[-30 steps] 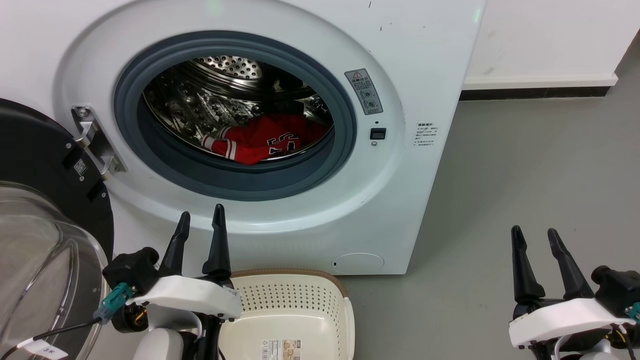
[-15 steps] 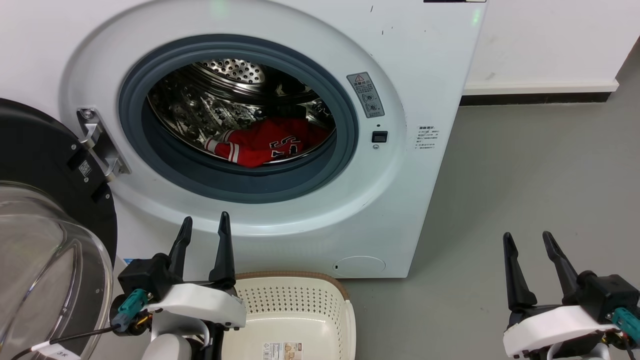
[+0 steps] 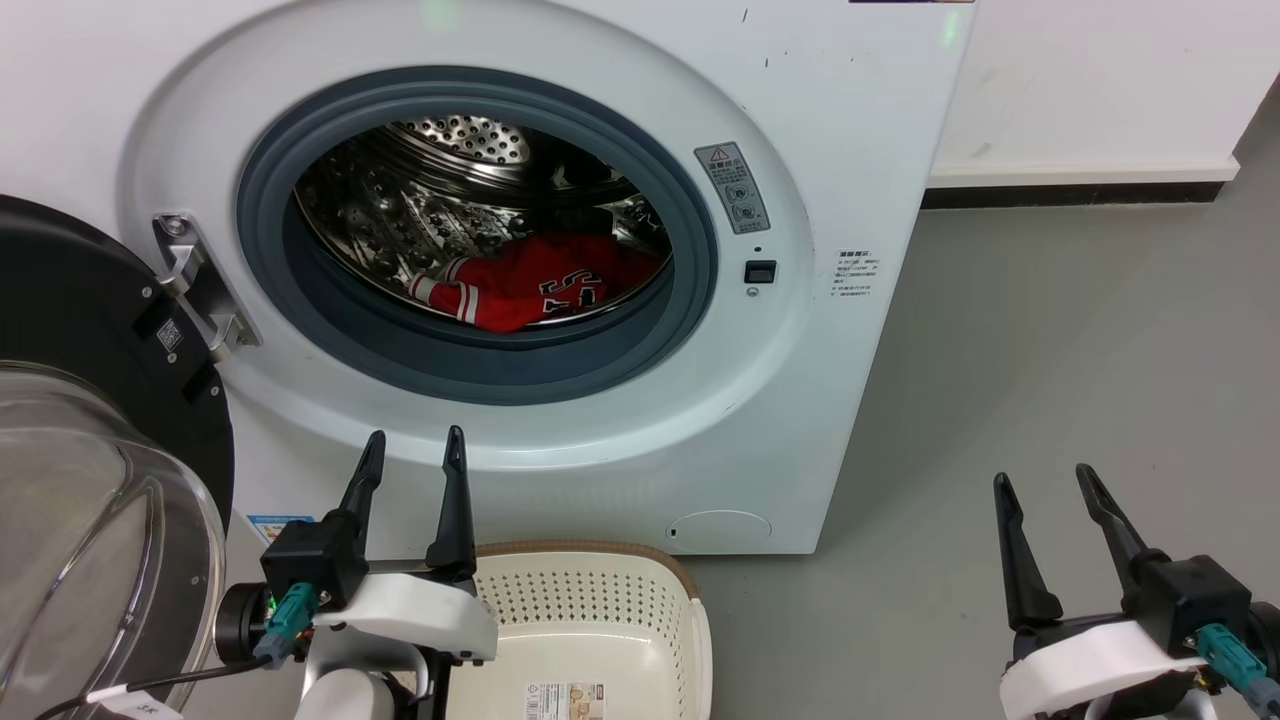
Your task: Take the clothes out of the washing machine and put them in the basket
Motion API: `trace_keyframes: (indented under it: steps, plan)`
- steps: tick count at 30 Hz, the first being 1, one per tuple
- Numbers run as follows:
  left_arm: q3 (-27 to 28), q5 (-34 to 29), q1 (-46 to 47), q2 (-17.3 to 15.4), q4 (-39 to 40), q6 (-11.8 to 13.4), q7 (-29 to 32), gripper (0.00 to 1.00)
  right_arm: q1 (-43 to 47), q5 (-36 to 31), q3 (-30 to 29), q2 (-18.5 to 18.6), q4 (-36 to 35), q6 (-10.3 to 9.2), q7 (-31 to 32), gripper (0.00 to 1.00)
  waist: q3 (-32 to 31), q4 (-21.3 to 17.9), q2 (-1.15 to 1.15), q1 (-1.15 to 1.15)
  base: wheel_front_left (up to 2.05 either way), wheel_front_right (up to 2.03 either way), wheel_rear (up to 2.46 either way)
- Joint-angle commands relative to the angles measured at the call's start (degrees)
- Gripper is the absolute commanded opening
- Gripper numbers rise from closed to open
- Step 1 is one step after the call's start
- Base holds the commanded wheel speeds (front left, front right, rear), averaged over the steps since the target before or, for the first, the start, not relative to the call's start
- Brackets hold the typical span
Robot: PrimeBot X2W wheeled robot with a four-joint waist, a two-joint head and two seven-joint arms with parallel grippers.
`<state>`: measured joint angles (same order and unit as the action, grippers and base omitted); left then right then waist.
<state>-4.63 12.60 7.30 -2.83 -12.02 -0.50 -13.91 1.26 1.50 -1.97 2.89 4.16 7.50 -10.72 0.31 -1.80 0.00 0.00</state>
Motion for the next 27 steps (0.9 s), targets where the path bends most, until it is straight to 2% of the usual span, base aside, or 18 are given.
trace_keyframes:
  steps: [1,10,27]
  plan:
    - [-0.1,-1.1,-0.1,-0.1,0.1,0.2,-0.5,1.0,0.1,-0.9,0.1,0.0,-0.4,-0.02,-0.5,1.0,0.0,0.0,0.0,0.0,0.0,0.0,0.0]
    - [-0.5,-4.5,0.0,-0.1,-0.1,0.6,-1.4,1.0,0.4,-4.4,0.3,0.0,-0.4,-0.02,-1.2,1.0,0.1,0.1,0.0,0.0,0.0,0.0,0.0]
    - [-0.6,-4.2,0.1,-0.1,-0.9,1.0,-1.3,1.0,0.0,-3.5,0.3,0.0,0.3,-0.02,-0.6,1.0,0.4,0.1,0.0,0.0,0.0,0.0,0.0]
